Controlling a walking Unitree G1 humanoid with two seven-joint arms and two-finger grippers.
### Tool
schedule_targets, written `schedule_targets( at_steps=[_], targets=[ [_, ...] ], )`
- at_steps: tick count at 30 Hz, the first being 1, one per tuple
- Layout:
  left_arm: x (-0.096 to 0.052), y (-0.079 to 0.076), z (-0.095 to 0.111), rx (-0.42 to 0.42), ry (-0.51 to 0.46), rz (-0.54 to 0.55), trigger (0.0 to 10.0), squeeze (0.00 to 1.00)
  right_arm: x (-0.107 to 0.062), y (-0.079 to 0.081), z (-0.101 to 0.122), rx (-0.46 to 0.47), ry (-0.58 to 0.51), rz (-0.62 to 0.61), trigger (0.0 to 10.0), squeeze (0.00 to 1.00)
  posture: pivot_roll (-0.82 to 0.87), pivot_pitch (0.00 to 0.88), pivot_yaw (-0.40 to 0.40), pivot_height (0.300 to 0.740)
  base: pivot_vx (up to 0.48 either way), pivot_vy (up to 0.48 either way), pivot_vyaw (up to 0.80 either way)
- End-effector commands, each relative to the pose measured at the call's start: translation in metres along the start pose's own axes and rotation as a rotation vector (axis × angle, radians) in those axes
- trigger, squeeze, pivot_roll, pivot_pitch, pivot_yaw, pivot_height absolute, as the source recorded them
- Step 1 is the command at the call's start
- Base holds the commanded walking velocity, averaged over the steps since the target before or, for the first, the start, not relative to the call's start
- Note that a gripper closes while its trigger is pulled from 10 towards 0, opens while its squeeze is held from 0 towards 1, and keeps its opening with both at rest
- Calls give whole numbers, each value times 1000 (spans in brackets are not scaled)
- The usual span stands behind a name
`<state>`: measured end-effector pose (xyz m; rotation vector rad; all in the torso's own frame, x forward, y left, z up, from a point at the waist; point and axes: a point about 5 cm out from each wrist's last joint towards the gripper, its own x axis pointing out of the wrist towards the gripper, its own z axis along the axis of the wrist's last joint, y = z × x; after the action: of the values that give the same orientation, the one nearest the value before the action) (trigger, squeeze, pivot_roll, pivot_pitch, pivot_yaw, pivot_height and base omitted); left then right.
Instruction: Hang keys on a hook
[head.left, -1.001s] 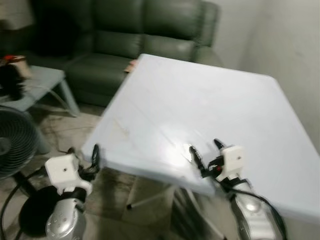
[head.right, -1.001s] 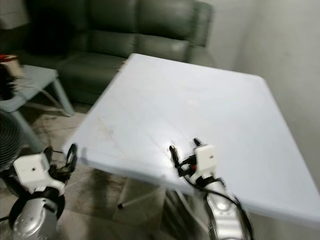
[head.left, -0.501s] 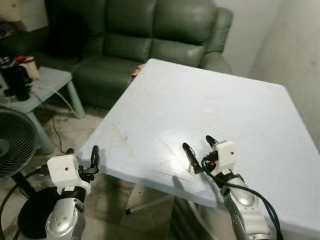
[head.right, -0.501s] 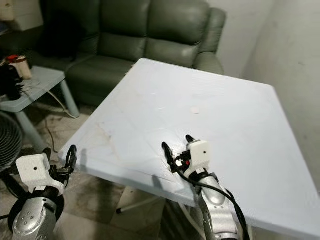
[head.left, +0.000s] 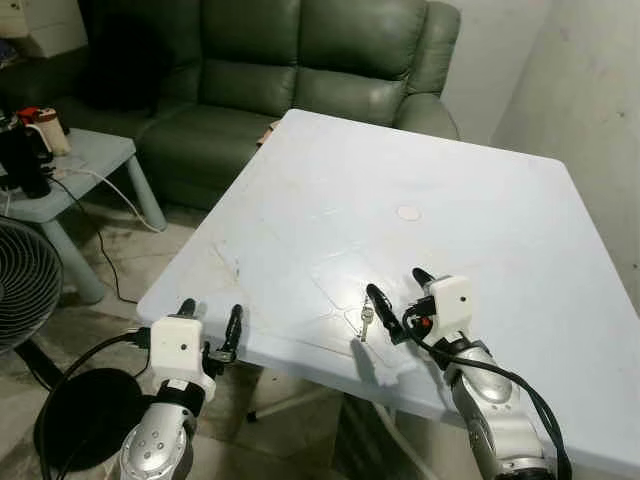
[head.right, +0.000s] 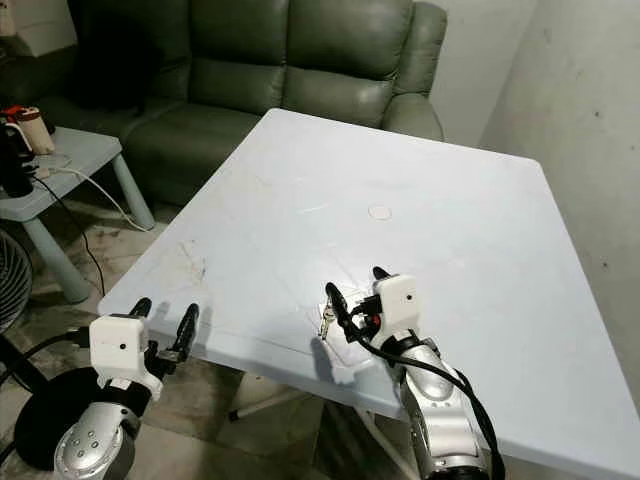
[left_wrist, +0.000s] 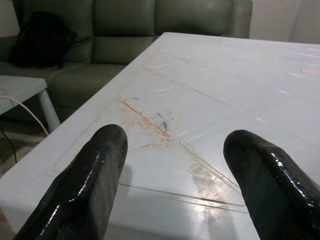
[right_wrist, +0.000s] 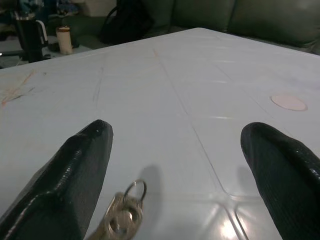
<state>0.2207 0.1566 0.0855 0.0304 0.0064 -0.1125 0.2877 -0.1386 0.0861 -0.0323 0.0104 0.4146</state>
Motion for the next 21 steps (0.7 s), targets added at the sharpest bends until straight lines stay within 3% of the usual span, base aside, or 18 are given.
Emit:
schedule_targets(
  at_steps=[1, 4, 9, 18, 19, 20, 21],
  targets=[
    [-3, -15, 0, 19, -2, -89, 10000, 0, 7, 1, 3, -24, 26, 14, 10000, 0, -31, 0, -68, 728, 0, 0, 0],
    [-4, -21, 0, 48, -5, -130, 10000, 0, 11, 5, 3, -38, 42, 13, 10000, 0, -29, 0, -69, 728, 0, 0, 0],
    [-5, -27, 1, 28, -8, -157, 10000, 0, 16, 12, -2, -22, 85, -9, 10000, 0, -28, 0, -71, 728, 0, 0, 0],
    [-7, -32, 1, 33, -8, -183, 10000, 0, 8, 13, -23, -88, 221, -77, 10000, 0, -29, 0, -69, 728, 0, 0, 0],
    [-7, -32, 1, 32, -7, -184, 10000, 0, 7, 13, -24, -85, 230, -80, 9490, 0, -29, 0, -69, 728, 0, 0, 0],
    [-7, -32, 1, 32, -6, -186, 10000, 0, 6, 13, -26, -75, 246, -87, 7804, 0, -29, 0, -69, 728, 0, 0, 0],
    [-7, -32, 1, 31, -6, -188, 10000, 0, 5, 13, -27, -70, 251, -91, 8039, 0, -29, 0, -69, 728, 0, 0, 0]
  ],
)
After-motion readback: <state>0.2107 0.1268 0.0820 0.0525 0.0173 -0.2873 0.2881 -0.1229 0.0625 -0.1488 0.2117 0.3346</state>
